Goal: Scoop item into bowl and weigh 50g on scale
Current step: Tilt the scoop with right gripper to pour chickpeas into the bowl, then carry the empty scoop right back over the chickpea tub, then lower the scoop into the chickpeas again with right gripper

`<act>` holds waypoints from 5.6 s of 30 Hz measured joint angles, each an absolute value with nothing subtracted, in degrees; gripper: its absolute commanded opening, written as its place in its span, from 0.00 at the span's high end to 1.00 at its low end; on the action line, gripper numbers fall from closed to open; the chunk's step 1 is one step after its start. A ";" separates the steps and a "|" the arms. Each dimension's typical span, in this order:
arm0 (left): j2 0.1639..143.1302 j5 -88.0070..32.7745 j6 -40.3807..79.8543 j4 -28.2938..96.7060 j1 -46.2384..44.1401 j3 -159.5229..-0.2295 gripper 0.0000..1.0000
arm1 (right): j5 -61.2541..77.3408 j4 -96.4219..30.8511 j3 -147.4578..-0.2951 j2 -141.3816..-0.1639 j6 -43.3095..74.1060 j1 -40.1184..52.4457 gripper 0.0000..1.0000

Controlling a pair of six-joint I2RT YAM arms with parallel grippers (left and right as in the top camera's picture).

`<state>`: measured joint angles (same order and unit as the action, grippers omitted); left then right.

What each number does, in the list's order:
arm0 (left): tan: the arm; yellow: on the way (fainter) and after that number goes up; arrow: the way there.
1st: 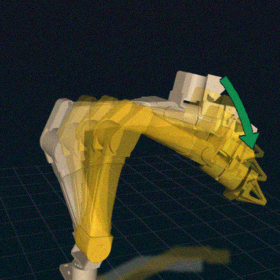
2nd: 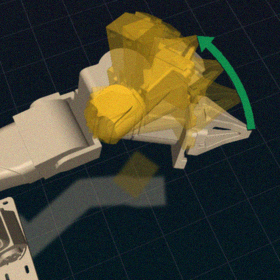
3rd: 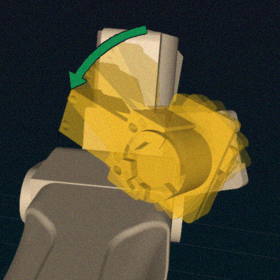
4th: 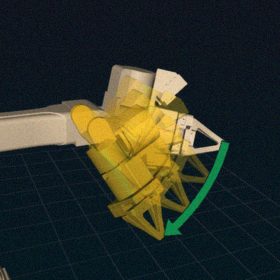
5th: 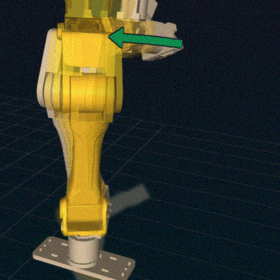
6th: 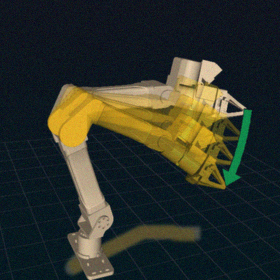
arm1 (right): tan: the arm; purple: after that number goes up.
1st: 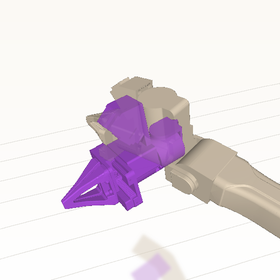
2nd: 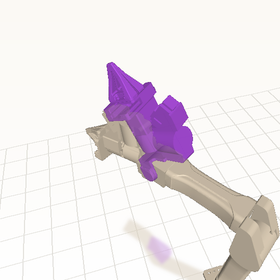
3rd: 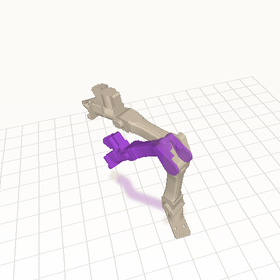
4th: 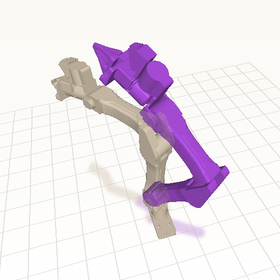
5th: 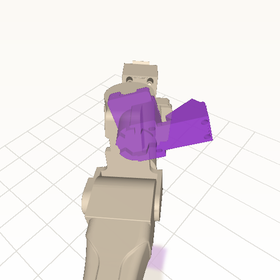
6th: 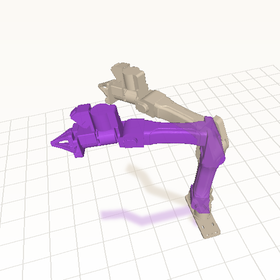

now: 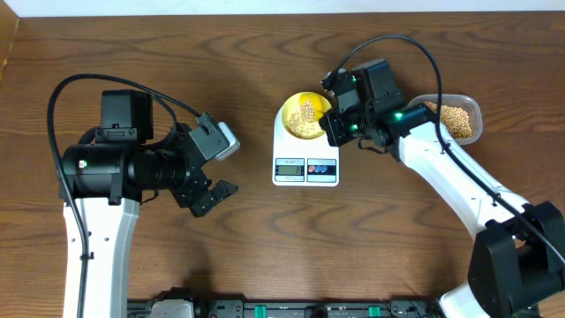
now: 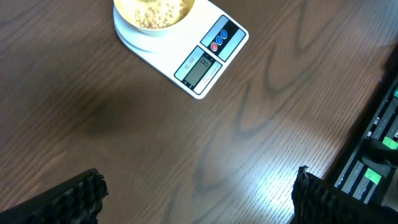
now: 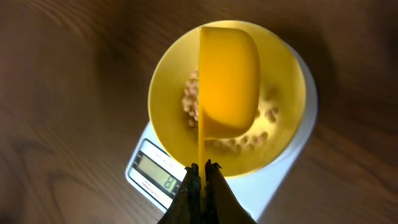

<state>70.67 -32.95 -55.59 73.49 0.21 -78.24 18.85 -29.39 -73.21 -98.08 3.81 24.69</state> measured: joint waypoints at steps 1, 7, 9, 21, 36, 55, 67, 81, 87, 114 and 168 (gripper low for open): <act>70.67 -32.95 -55.59 73.49 0.21 -78.24 0.02 | 18.15 -29.80 -73.47 -98.08 3.33 24.91 0.99; 70.67 -32.93 -55.59 73.47 0.21 -78.24 0.02 | 13.26 -31.51 -74.54 -98.08 0.23 26.20 0.99; 70.67 -32.93 -55.59 73.49 0.21 -78.24 0.02 | 11.64 -31.88 -74.78 -98.08 -0.89 27.00 0.99; 70.67 -32.93 -55.59 73.49 0.21 -78.24 0.02 | 0.43 -32.75 -75.18 -98.06 -8.12 32.64 0.99; 70.67 -32.93 -55.59 73.49 0.21 -78.24 0.02 | -4.82 -33.06 -76.47 -98.06 -10.41 33.80 0.99; 70.67 -32.93 -55.59 73.49 0.21 -78.24 0.02 | -10.02 -75.31 -93.19 -85.47 8.75 5.10 0.99; 70.67 -32.93 -55.59 73.49 0.21 -78.24 0.02 | -17.85 -70.37 -92.95 -103.24 8.12 4.82 0.99; 70.67 -32.93 -55.59 73.49 0.21 -78.24 0.02 | -12.75 -63.55 -92.73 -109.19 5.67 4.82 0.99; 70.67 -32.93 -55.59 73.49 0.21 -78.24 0.02 | -11.31 -63.55 -92.73 -109.23 1.98 4.82 0.99; 70.67 -32.95 -55.59 73.49 0.21 -78.24 0.02 | 10.15 -60.58 -85.23 -109.23 -1.87 -5.19 0.99; 70.67 -32.93 -55.59 73.49 0.21 -78.24 0.02 | 60.51 -56.97 -74.76 -109.30 -4.58 -32.27 0.99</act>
